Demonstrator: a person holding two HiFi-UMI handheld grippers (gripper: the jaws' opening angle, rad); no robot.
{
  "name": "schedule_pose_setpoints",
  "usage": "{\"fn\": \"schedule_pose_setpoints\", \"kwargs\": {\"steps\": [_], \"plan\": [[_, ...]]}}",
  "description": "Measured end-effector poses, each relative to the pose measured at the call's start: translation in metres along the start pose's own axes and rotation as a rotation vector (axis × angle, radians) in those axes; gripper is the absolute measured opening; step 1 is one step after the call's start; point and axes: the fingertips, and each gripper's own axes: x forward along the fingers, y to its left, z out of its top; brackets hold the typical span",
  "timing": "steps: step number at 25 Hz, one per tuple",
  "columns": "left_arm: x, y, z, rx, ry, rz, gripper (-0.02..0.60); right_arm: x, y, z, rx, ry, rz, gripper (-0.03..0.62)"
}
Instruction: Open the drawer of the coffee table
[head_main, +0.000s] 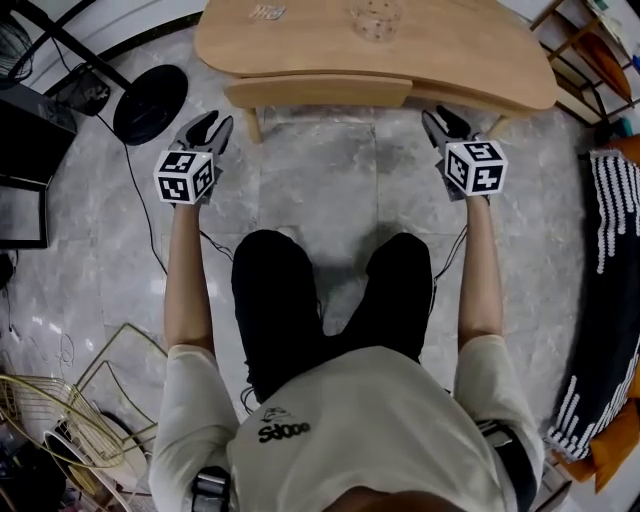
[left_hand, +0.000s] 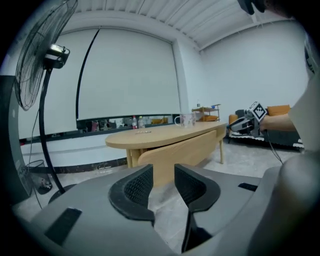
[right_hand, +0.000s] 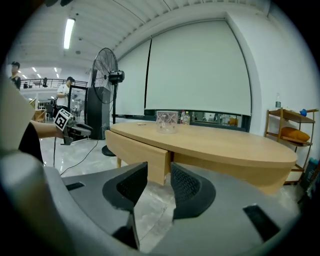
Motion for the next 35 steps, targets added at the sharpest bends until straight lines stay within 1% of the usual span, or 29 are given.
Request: {"fn": "schedule_pose_setpoints", "kwargs": {"steps": [3, 6, 10, 13, 20, 22, 24, 30, 35], "plan": [[0.018, 0.007, -0.012, -0.028, -0.004, -0.025, 0.169, 0.023, 0.001, -0.010, 0.027, 0.020, 0.014, 0.165], [0.039, 0.014, -0.026, -0.045, 0.018, -0.049, 0.211, 0.048, 0.000, -0.014, 0.030, 0.043, 0.024, 0.212], [0.063, 0.025, -0.037, -0.067, 0.038, -0.078, 0.264, 0.081, 0.001, -0.017, 0.025, 0.062, 0.037, 0.227], [0.078, 0.032, -0.040, -0.061, 0.045, -0.082, 0.287, 0.098, 0.001, -0.022, 0.020, 0.075, 0.043, 0.232], [0.094, 0.033, -0.037, -0.088, 0.014, -0.118, 0.283, 0.117, 0.009, -0.023, 0.030, 0.084, 0.041, 0.232], [0.097, 0.036, -0.034, -0.137, 0.001, -0.111, 0.248, 0.117, 0.009, -0.023, 0.031, 0.090, 0.036, 0.232], [0.096, 0.039, -0.032, -0.176, -0.008, -0.098, 0.238, 0.117, 0.009, -0.023, 0.034, 0.095, 0.026, 0.232], [0.092, 0.039, -0.034, -0.156, 0.008, -0.066, 0.216, 0.117, 0.010, -0.023, 0.054, 0.101, 0.012, 0.230], [0.082, 0.033, -0.037, -0.149, 0.026, -0.072, 0.210, 0.108, 0.016, -0.024, 0.064, 0.106, 0.016, 0.230]]}}
